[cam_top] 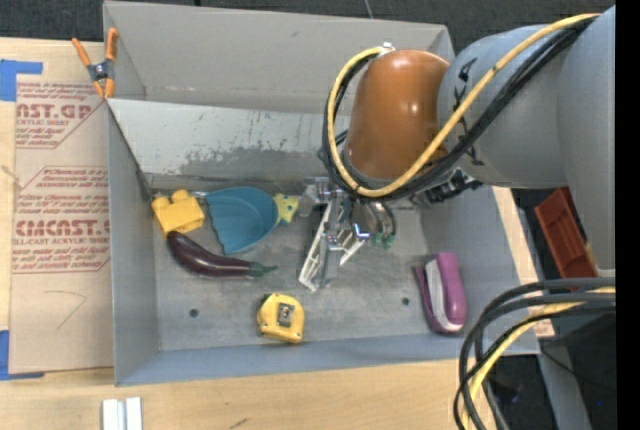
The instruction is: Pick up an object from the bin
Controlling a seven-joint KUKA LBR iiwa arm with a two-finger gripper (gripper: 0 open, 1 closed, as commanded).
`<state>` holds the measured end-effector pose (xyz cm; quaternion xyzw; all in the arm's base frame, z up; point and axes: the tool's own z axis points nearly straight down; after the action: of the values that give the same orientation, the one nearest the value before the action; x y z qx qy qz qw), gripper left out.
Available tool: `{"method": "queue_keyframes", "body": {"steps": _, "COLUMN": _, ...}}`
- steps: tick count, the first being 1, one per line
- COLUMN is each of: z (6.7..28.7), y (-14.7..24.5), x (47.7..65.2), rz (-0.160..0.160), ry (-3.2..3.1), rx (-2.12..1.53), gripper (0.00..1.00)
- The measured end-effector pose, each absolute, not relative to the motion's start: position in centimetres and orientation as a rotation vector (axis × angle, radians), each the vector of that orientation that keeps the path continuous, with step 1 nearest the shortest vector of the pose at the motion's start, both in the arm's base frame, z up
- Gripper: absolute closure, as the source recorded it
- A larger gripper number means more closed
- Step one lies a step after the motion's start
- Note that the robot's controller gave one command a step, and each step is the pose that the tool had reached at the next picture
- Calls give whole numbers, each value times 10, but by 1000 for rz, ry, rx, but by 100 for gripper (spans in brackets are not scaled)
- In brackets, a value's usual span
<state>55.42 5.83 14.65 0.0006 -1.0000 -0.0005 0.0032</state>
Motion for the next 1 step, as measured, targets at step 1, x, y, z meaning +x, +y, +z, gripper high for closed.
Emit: {"method": "queue_keyframes", "body": {"steps": 1, "z": 151, "y": 58, "x": 556, "rz": -2, "ry": -3143, "rx": 1, "gripper": 0}}
